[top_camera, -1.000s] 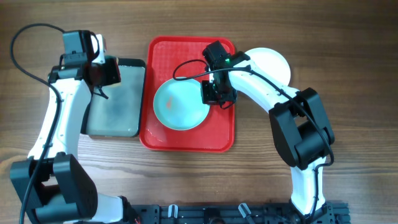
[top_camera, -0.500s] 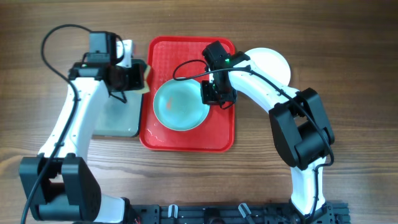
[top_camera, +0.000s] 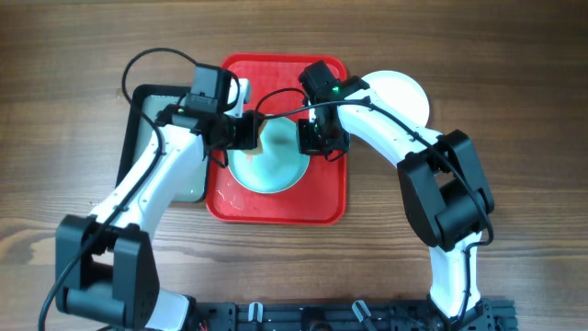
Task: Clean dirty plates on tray and stack at the side
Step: 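Scrub the light blue plate with the sponge while the right gripper holds it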
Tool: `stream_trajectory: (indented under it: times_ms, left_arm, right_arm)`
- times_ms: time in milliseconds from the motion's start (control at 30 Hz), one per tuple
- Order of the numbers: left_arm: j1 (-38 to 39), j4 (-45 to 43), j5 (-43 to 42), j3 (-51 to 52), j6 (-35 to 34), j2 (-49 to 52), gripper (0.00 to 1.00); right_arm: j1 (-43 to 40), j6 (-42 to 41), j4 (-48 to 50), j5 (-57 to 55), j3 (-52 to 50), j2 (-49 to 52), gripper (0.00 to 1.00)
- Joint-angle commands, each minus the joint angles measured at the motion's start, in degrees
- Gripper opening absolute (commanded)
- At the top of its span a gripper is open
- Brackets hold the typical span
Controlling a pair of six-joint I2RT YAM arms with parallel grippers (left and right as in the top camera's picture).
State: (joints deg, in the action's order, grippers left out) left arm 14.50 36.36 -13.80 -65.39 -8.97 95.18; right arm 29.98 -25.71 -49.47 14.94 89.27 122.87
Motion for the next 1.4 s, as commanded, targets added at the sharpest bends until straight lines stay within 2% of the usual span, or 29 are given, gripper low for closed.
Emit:
stream_trajectory:
  times_ms: [0,100,433,1100,1367]
  left_arm:
    - [0.6,-0.6,1.6,0.7,-2.8,2.8,0.04]
    - [0.6,-0.7,6.1,0.7,-5.6,4.0,0.04]
    - [0.7,-0.8,6.4,0.7,-8.3,6.6,0.04]
    - [0.8,-1.1,8.3,1.1,-8.3,10.0,0.04]
    - [1.2,-7.4,8.2,5.9,-8.3,10.0,0.04]
  right_arm:
    - [0.5,-0.3,-0.1,-1.2,-0.9,-1.6,0.04]
    - [0.5,-0.3,-0.1,-1.2,-0.9,-1.6,0.04]
    - [0.5,-0.2,-0.1,-1.2,-0.9,-1.6,0.04]
    - [0.5,-0.2,0.4,-1.2,-0.9,-1.6,0.04]
    - [0.5,-0.2,0.4,-1.2,-0.9,-1.6,0.04]
